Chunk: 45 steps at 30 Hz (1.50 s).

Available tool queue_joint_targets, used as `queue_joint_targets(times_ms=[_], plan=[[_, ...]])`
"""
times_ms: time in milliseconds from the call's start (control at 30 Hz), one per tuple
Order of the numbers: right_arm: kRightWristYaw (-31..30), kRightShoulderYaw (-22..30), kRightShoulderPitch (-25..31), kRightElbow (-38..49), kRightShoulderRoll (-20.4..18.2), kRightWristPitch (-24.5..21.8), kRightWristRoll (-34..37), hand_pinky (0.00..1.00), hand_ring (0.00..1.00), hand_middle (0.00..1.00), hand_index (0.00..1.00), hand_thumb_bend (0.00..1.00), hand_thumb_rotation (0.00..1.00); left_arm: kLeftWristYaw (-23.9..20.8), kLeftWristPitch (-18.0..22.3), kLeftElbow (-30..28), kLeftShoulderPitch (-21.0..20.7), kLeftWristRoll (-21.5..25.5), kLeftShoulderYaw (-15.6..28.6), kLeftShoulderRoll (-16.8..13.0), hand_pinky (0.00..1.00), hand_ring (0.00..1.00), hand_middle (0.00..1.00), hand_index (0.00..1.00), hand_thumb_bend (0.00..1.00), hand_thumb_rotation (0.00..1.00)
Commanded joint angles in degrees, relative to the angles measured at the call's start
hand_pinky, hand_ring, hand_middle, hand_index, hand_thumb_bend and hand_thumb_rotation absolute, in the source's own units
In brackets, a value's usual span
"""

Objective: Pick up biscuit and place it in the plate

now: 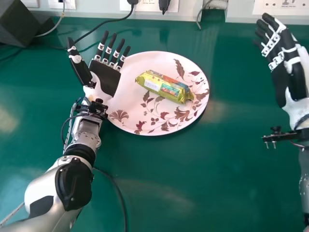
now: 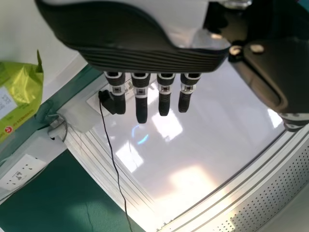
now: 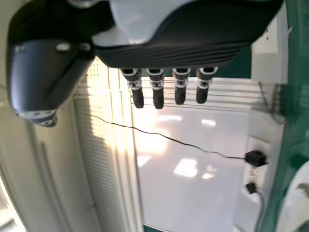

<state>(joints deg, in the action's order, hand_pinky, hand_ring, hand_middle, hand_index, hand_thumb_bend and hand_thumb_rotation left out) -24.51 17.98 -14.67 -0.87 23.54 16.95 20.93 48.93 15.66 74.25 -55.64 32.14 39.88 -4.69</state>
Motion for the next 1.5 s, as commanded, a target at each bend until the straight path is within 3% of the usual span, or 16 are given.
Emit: queue_joint_targets(times_ms=[0, 367, 700, 1467], plan=[[-1.5, 1.0, -0.7, -1.5, -1.0, 1.4, 2.5, 1.0, 1.0, 1.0, 1.0, 0.83, 0.95, 0.2, -0.9, 1.2, 2.4, 0.0, 0.1, 0.6, 0.88, 0.89, 0.98, 1.0, 1.0, 1.0], [-12.1, 4.7, -6.1, -13.2, -4.7, 3.7, 14.9, 1.0, 1.0, 1.0, 1.0, 0.86, 0.95, -0.4, 0.2, 1.2, 2.4, -0.7, -0.5, 0.6, 0.85, 0.89, 0.98, 1.0, 1.0, 0.98], [-20.5, 7.8, -11.4, -25.2, -5.3, 6.3, 17.8, 1.0, 1.0, 1.0, 1.0, 0.87, 1.0, -0.7, 0.4, 1.2, 2.4, -1.0, -0.6, 0.6, 0.97, 0.97, 1.0, 1.0, 1.0, 0.95], [-20.8, 9.0, -13.8, -30.5, -6.0, 4.5, 16.5, 1.0, 1.0, 1.0, 1.0, 0.86, 1.0, -0.5, 0.0, 1.2, 2.2, -0.7, 0.0, 0.7, 1.0, 1.0, 1.0, 1.0, 1.0, 1.0]])
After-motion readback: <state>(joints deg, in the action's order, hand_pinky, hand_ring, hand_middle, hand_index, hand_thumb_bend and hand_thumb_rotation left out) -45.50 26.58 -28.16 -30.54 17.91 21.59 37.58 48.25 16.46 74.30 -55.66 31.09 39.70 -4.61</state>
